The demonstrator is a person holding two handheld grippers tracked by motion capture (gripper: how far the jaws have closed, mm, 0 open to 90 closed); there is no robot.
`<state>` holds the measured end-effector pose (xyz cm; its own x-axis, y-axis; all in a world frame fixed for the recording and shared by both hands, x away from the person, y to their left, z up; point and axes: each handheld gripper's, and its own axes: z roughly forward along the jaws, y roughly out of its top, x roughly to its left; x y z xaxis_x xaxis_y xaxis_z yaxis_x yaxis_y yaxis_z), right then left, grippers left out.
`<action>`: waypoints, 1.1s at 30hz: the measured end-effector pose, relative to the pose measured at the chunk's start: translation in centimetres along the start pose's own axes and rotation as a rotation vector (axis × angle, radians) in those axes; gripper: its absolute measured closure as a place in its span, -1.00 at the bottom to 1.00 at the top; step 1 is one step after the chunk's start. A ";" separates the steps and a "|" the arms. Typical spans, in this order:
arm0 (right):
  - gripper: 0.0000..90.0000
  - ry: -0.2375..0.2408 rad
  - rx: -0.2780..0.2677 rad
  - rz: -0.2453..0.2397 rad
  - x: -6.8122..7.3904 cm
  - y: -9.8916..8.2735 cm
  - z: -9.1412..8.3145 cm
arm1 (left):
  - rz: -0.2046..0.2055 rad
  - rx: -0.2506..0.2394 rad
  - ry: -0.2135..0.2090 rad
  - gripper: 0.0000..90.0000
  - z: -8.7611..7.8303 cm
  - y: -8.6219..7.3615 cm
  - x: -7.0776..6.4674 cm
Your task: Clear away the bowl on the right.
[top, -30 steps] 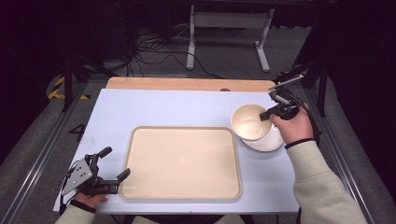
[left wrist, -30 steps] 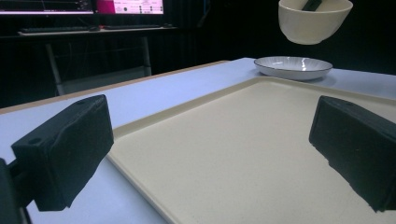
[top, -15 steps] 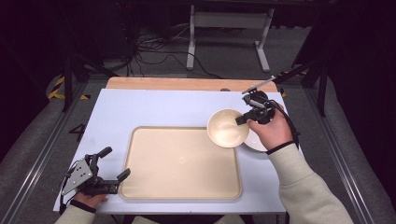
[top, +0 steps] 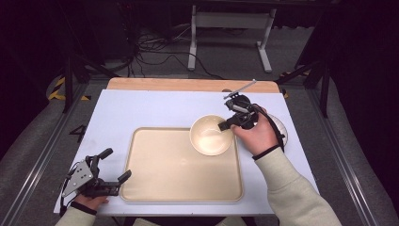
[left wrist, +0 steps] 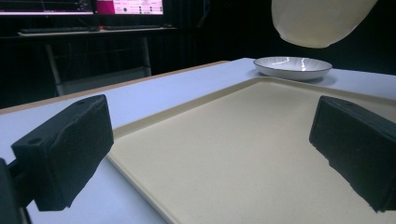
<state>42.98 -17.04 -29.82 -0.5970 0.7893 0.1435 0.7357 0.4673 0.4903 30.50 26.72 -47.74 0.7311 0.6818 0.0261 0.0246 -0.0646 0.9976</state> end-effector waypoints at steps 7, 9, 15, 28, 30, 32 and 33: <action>0.81 0.037 -0.003 -0.026 1.5 0.6 0.6 | 0.001 0.000 0.000 -1.00 0.0 0.0 0.0; 0.81 0.045 -0.004 -0.034 1.9 0.7 0.8 | 0.000 -0.001 0.000 -1.00 0.0 0.0 0.0; 0.81 0.075 -0.006 -0.052 2.8 1.0 1.3 | 0.000 -0.001 0.000 -1.00 0.0 0.0 0.0; 0.81 0.126 0.013 -0.094 4.3 1.2 3.6 | 0.000 -0.001 0.000 -1.00 0.0 0.0 0.0; 0.81 0.134 0.030 -0.096 4.5 1.1 4.5 | 0.000 -0.001 0.000 -1.00 0.0 0.0 0.0; 0.81 0.135 0.033 -0.099 4.5 1.1 4.8 | 0.000 -0.001 0.000 -1.00 0.0 0.0 0.0; 0.81 0.133 0.041 -0.101 4.6 1.1 5.1 | 0.000 -0.001 0.000 -1.00 0.0 0.0 0.0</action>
<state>42.68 -10.84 -33.03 -0.7039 0.6788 0.2089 0.6803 0.5599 0.4729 30.48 26.72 -47.75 0.7311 0.6818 0.0257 0.0242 -0.0636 0.9977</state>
